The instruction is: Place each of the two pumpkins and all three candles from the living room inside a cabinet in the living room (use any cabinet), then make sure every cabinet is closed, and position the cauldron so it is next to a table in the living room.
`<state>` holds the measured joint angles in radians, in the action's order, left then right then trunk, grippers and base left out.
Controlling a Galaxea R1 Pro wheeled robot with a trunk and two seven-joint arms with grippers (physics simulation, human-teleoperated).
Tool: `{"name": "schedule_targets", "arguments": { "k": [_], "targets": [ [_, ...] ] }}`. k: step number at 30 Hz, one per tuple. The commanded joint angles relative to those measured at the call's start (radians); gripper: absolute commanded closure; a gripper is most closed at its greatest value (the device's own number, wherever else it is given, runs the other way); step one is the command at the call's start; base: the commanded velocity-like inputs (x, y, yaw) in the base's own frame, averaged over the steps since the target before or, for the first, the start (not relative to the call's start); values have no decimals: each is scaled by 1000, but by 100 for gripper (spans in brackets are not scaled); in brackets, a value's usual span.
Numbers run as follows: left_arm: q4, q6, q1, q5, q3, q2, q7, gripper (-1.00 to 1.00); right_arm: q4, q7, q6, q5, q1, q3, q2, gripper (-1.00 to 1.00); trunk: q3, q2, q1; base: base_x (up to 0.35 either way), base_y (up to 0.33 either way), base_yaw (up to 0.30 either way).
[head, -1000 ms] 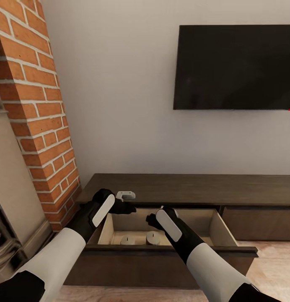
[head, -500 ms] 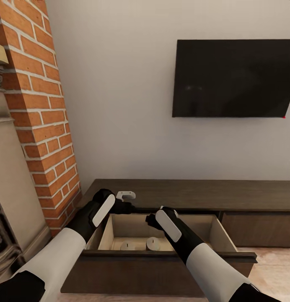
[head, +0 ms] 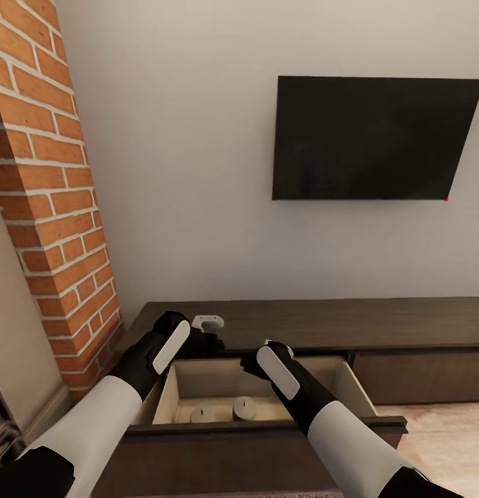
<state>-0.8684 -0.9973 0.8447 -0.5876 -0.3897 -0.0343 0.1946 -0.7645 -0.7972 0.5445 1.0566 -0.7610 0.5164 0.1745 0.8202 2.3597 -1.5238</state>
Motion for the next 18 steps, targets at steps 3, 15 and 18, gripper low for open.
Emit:
{"name": "schedule_targets", "arguments": {
  "k": [3, 15, 18],
  "targets": [
    [-1, -3, 1, -11, -1, 1, 11, -100, 0, -7, 3, 5, -1, 2, 0, -100, -8, -21, 12, -188, 26, -273],
    [-1, -1, 1, -11, -1, 1, 11, -100, -1, -7, 3, 5, 0, 2, 0, -100, -46, -105, 58, -292, 81, -192],
    [-1, -1, 1, -11, -1, 1, 11, -100, -1, -7, 3, 5, 0, 2, 0, -100, -55, -126, 69, -316, 53, -28]
  ]
}}
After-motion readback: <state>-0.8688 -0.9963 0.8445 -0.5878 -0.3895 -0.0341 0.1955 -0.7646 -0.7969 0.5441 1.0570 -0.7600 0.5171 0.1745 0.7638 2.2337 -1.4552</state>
